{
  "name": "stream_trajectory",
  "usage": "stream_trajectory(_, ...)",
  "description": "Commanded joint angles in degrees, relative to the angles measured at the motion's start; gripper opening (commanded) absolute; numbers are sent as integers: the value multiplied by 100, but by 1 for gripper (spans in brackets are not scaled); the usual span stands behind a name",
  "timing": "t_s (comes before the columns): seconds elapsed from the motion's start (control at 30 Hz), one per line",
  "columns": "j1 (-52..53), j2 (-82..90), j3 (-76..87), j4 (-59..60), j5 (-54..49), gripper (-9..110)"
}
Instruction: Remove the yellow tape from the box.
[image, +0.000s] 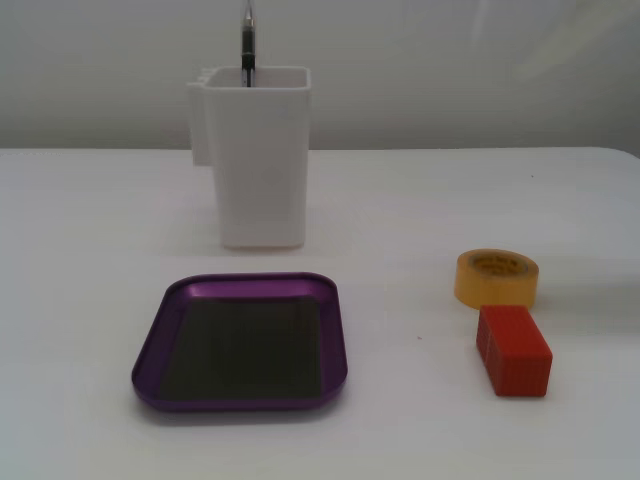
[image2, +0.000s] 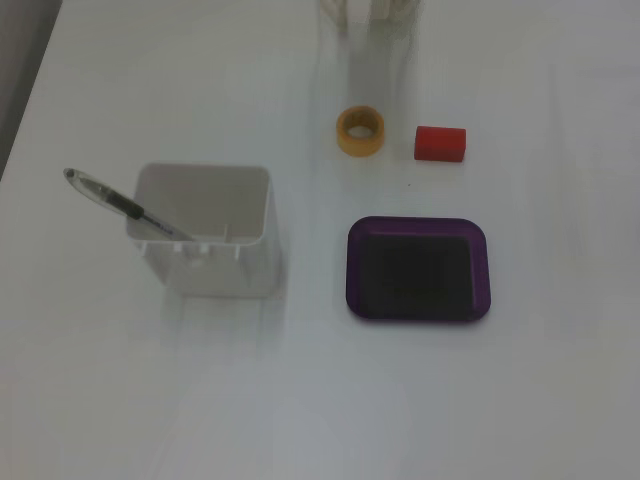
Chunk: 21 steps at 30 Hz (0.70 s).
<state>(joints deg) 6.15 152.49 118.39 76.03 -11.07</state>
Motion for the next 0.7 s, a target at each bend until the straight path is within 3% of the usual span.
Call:
stream_trajectory(0.0,-35,1011,712,-26,26,10)
stream_trajectory(0.27,-26,2944,3032,-703,105,10)
stream_trajectory(0.4,-26,3876,4096,-888,782,10)
stream_trajectory(0.67,-35,4518,4992,-809,1169,9)
